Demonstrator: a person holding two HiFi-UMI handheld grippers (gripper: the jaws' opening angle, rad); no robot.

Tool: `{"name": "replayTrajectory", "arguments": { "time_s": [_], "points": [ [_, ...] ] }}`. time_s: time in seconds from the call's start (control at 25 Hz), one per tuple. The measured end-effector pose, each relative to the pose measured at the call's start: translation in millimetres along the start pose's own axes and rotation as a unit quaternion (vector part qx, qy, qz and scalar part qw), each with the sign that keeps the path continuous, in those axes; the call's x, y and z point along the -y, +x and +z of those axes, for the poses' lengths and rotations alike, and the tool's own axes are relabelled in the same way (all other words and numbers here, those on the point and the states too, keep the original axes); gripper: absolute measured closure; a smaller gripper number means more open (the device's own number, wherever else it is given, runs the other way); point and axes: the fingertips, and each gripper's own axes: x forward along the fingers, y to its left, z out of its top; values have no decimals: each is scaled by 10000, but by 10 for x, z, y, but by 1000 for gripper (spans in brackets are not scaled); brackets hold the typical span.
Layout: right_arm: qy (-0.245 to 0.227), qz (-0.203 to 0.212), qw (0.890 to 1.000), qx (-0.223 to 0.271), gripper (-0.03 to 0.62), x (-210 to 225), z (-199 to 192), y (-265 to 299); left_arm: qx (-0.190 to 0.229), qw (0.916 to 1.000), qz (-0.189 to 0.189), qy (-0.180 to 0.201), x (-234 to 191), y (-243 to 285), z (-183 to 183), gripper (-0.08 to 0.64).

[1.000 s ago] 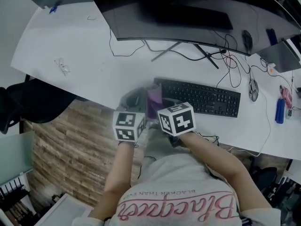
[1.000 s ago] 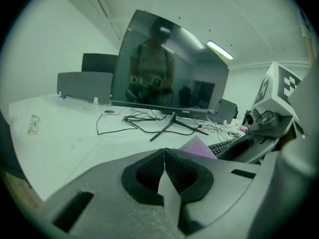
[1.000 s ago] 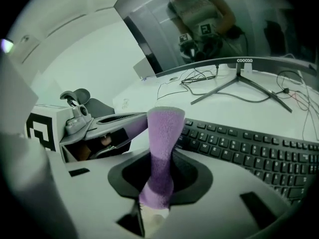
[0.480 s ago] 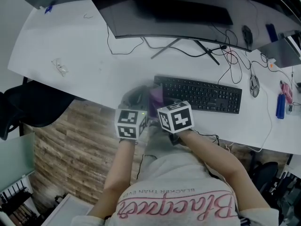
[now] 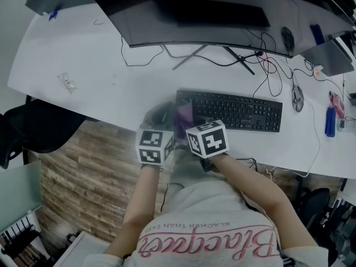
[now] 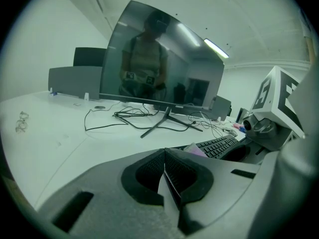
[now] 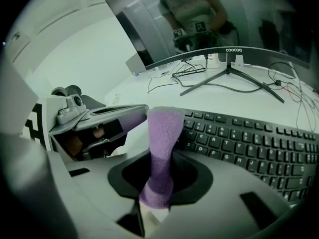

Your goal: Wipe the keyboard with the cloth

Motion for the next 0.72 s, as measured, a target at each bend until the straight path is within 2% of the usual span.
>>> {"name": "replayTrajectory", "arguments": {
  "time_s": [0.72],
  "points": [
    [140,-191,9997,9,506,364,-126,-247,-57,9997,-225,86,386,176,13,554]
  ]
}}
